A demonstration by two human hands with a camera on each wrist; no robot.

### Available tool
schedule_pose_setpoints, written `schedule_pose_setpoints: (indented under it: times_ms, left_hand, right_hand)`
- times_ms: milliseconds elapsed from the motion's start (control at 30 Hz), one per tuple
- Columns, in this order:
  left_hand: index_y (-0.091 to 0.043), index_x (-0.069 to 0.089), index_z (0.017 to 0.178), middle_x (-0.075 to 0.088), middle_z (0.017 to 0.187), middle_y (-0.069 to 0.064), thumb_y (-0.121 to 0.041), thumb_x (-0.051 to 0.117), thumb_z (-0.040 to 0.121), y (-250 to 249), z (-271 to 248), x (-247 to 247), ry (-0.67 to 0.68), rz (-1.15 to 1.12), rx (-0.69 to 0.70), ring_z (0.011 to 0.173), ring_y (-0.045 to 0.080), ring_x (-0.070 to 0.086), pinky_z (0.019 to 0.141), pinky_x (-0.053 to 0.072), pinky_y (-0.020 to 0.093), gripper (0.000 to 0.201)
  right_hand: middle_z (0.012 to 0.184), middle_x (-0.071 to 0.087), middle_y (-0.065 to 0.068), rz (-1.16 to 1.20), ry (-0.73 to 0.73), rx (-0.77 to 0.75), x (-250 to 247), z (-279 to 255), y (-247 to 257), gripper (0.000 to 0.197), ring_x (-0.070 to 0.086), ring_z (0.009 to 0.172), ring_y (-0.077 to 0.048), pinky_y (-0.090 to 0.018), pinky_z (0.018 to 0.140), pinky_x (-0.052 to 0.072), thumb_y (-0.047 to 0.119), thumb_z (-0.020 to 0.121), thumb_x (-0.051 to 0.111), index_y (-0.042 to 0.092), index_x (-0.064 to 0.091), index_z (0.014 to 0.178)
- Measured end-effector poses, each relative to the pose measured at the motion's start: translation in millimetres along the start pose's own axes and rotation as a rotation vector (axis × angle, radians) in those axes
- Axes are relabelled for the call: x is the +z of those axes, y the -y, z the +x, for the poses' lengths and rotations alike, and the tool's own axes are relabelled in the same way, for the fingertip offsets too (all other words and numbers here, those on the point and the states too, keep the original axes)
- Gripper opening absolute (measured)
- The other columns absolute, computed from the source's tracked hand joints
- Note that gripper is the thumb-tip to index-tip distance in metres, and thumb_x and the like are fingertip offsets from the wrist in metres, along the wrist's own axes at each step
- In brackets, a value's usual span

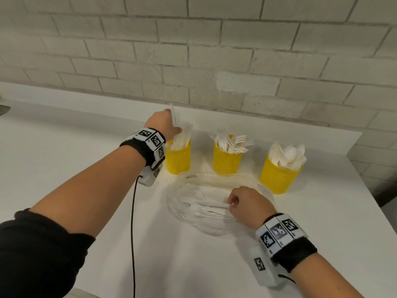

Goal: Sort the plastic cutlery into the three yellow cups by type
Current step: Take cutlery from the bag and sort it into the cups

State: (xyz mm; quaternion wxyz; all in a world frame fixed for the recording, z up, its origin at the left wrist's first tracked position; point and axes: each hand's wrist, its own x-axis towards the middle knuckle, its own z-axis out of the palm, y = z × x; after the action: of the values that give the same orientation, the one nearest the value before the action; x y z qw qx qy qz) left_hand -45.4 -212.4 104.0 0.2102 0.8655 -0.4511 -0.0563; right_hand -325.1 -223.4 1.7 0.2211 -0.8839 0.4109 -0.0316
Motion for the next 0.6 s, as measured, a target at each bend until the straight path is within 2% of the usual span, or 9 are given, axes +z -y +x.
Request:
schedule_pose_setpoints:
  times_ms: [100, 133, 167, 233, 267, 333, 400, 500, 600]
  left_hand:
    - [-0.006, 0.065, 0.088, 0.071, 0.086, 0.010, -0.043, 0.066, 0.084, 10.0, -2.0, 3.6, 0.110, 0.106, -0.056, 0.084, 0.026, 0.066, 0.072, 0.050, 0.033, 0.037]
    - [-0.007, 0.067, 0.089, 0.072, 0.089, 0.009, -0.047, 0.065, 0.084, 12.1, -2.7, 3.9, 0.119, 0.108, -0.063, 0.088, 0.026, 0.066, 0.074, 0.048, 0.032, 0.040]
    - [-0.009, 0.067, 0.099, 0.071, 0.098, 0.009, -0.049, 0.065, 0.083, 12.7, -4.9, 2.7, 0.110, 0.091, -0.069, 0.096, 0.026, 0.064, 0.079, 0.048, 0.034, 0.044]
    - [-0.013, 0.056, 0.121, 0.063, 0.117, 0.007, -0.052, 0.066, 0.080, 12.0, -13.7, -1.0, -0.001, 0.055, -0.044, 0.109, 0.026, 0.059, 0.090, 0.047, 0.038, 0.057]
    - [-0.015, 0.051, 0.126, 0.059, 0.122, 0.007, -0.052, 0.066, 0.080, 10.7, -21.7, -2.7, -0.075, 0.052, -0.015, 0.112, 0.026, 0.056, 0.092, 0.047, 0.041, 0.060]
    - [-0.018, 0.050, 0.124, 0.053, 0.124, 0.006, -0.048, 0.065, 0.081, 6.3, -42.6, -1.6, -0.210, 0.072, 0.069, 0.114, 0.026, 0.052, 0.088, 0.047, 0.043, 0.055]
    - [-0.021, 0.056, 0.112, 0.052, 0.118, 0.005, -0.044, 0.065, 0.082, 1.0, -66.7, 4.6, -0.231, 0.071, 0.157, 0.110, 0.025, 0.052, 0.083, 0.047, 0.041, 0.040]
    - [-0.028, 0.061, 0.098, 0.054, 0.111, 0.000, -0.049, 0.065, 0.080, 2.2, -101.1, 21.9, 0.040, 0.136, 0.139, 0.106, 0.022, 0.055, 0.083, 0.045, 0.036, 0.027]
    - [-0.033, 0.057, 0.107, 0.049, 0.122, 0.001, -0.057, 0.067, 0.074, 15.3, -122.8, 43.1, 0.277, 0.336, 0.087, 0.114, 0.023, 0.049, 0.089, 0.043, 0.038, 0.042]
  right_hand:
    - [0.097, 0.049, 0.007, -0.003, 0.030, 0.008, -2.2, -5.8, -4.4, 0.015, 0.053, 0.104, -0.016, -0.031, 0.089, 0.047, 0.023, 0.083, 0.058, 0.026, 0.061, 0.098]
    - [0.099, 0.049, 0.007, 0.002, 0.036, 0.006, -3.0, -7.7, -5.3, 0.019, 0.052, 0.105, -0.016, -0.030, 0.090, 0.046, 0.024, 0.083, 0.059, 0.025, 0.061, 0.102]
    - [0.101, 0.049, 0.007, 0.007, 0.041, 0.000, -3.9, -9.6, -5.8, 0.023, 0.050, 0.107, -0.016, -0.029, 0.091, 0.045, 0.026, 0.083, 0.060, 0.025, 0.060, 0.106]
    - [0.108, 0.051, 0.005, 0.011, 0.055, -0.014, -5.5, -12.0, -5.5, 0.032, 0.047, 0.112, -0.015, -0.027, 0.093, 0.042, 0.031, 0.082, 0.064, 0.026, 0.059, 0.113]
    - [0.113, 0.052, 0.004, 0.002, 0.066, -0.022, -5.7, -12.4, -4.7, 0.038, 0.044, 0.114, -0.015, -0.027, 0.094, 0.040, 0.034, 0.081, 0.066, 0.026, 0.058, 0.117]
    - [0.122, 0.049, 0.003, -0.031, 0.095, -0.040, -3.8, -11.9, -1.2, 0.053, 0.038, 0.121, -0.015, -0.028, 0.099, 0.037, 0.040, 0.077, 0.070, 0.026, 0.054, 0.127]
    - [0.131, 0.045, 0.003, -0.056, 0.129, -0.069, 0.5, -9.4, 4.0, 0.070, 0.034, 0.127, -0.016, -0.030, 0.105, 0.035, 0.043, 0.074, 0.073, 0.025, 0.046, 0.136]
    - [0.139, 0.039, 0.001, -0.110, 0.191, -0.087, 8.0, -4.6, 10.4, 0.082, 0.030, 0.133, -0.018, -0.034, 0.109, 0.034, 0.039, 0.074, 0.073, 0.024, 0.034, 0.144]
    - [0.138, 0.039, 0.000, -0.214, 0.212, -0.046, 9.9, -1.9, 12.1, 0.079, 0.034, 0.131, -0.021, -0.038, 0.106, 0.037, 0.032, 0.075, 0.069, 0.026, 0.030, 0.144]
